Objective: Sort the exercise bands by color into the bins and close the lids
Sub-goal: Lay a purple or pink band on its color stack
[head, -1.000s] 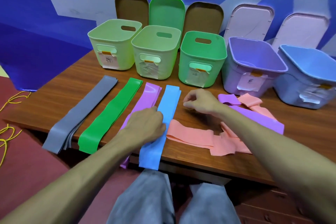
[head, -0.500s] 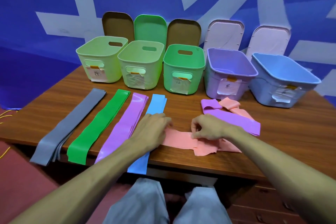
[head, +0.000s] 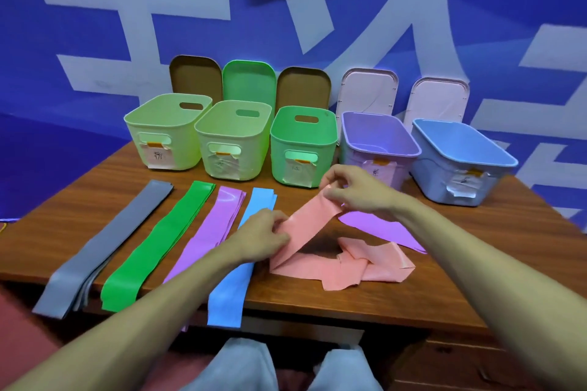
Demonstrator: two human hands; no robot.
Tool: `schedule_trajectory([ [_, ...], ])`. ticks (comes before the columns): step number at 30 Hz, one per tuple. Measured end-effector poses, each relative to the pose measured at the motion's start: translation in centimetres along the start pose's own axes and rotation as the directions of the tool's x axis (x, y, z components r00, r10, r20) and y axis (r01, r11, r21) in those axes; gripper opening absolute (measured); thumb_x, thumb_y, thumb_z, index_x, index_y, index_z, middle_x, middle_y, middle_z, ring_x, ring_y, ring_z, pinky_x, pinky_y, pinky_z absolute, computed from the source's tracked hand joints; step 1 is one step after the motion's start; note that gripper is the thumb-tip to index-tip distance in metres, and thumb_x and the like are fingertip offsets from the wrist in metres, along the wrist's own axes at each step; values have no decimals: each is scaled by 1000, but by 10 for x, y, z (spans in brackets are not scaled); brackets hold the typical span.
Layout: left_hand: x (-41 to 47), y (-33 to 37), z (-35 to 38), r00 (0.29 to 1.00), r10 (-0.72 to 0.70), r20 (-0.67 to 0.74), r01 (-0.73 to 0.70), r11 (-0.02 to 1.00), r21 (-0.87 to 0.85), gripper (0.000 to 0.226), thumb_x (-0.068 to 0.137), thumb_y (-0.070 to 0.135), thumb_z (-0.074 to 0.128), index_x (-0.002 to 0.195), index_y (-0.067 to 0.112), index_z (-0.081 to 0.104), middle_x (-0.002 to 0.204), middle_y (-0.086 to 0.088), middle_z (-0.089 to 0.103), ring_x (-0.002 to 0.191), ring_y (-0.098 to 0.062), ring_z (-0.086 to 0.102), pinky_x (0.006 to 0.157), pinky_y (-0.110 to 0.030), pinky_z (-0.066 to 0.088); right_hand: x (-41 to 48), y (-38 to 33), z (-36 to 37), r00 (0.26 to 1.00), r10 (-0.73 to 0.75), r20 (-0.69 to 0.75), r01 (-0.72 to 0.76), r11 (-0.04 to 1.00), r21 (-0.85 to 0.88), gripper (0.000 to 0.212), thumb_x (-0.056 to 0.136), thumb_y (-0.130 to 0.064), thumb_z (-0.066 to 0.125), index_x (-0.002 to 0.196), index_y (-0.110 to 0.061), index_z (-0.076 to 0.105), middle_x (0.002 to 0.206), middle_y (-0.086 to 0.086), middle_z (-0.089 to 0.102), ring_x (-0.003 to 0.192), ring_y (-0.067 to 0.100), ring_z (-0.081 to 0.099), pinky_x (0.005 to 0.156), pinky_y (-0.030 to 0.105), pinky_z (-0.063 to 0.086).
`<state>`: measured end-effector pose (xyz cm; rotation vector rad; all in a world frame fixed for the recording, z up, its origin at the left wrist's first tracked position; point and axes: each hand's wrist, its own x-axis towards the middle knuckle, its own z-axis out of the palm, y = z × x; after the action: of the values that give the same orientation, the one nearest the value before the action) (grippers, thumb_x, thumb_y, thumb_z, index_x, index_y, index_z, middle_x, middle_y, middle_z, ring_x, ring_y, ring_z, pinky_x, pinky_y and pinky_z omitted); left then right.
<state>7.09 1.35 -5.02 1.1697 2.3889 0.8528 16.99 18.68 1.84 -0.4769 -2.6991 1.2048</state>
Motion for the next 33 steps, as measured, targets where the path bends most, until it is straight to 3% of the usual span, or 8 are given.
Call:
schedule_trajectory([
  [4, 0, 9, -3, 999, -7, 35, 17, 949, -314, 41, 92, 8, 48, 130, 21, 49, 123, 4, 56, 112, -12, 53, 91, -26, 46, -2, -36, -7, 995, -73, -75, 86, 976, 201, 18, 89, 2, 49, 93, -13, 58, 82, 3, 50, 66, 10, 48, 44, 12, 43],
  [10, -3, 25, -4, 995, 88, 47, -51, 857, -512, 47, 92, 2, 52, 135, 22, 46, 138, 3, 51, 128, -12, 48, 107, -33, 41, -6, -77, -21, 989, -131, -65, 141, 737, 661, 22, 72, 3, 50, 83, -12, 61, 87, 8, 50, 69, 14, 53, 53, 21, 42],
  [13, -9, 30, -6, 988, 134, 81, -49, 755, -654, 47, 88, -11, 46, 118, 23, 58, 124, 3, 63, 118, -9, 57, 100, -28, 45, -8, -88, -29, 981, -147, -126, 191, 633, 750, 32, 61, -4, 47, 86, -14, 64, 83, 6, 49, 75, 23, 46, 58, 25, 36],
  [16, -16, 35, -10, 980, 166, 105, -29, 650, -759, 39, 89, -9, 47, 112, 19, 61, 108, -4, 71, 105, -16, 65, 86, -26, 51, -10, -94, -38, 975, -165, -146, 214, 542, 813, 37, 62, -4, 47, 94, -12, 62, 81, 3, 50, 68, 15, 50, 56, 23, 42],
  [21, -35, 33, -11, 982, 163, 92, -50, 703, -709, 9, 93, 11, 57, 94, 15, 65, 79, 7, 65, 74, -8, 60, 67, -25, 50, -5, -93, -43, 973, -133, -186, 227, 448, 865, 31, 73, 1, 54, 100, -12, 60, 83, 3, 53, 57, 9, 57, 48, 21, 47],
  [25, -44, 22, -10, 989, 80, 122, 22, 745, -666, 5, 91, 9, 59, 91, 10, 64, 70, 6, 63, 59, -5, 56, 53, -19, 45, 6, -76, -35, 980, -15, -200, 157, 679, 717, 28, 84, 7, 52, 100, -13, 63, 80, 3, 55, 50, 7, 56, 48, 22, 50],
  [29, -47, 5, 6, 983, -14, 182, 132, 740, -660, 8, 90, 2, 59, 82, 6, 60, 61, -1, 57, 56, -9, 58, 52, -22, 53, 25, -45, -19, 983, 17, -180, 27, 971, 237, 30, 83, 6, 57, 109, -7, 61, 70, 3, 55, 48, 7, 55, 51, 25, 54],
  [33, -41, -8, 29, 965, -106, 241, 239, 734, -635, 15, 89, -1, 58, 76, 6, 53, 50, -1, 53, 51, -13, 58, 58, -29, 58, 47, -20, -5, 981, -124, -149, 74, 951, -300, 28, 81, -8, 69, 109, -12, 68, 91, 3, 66, 84, 16, 63, 64, 19, 48],
])
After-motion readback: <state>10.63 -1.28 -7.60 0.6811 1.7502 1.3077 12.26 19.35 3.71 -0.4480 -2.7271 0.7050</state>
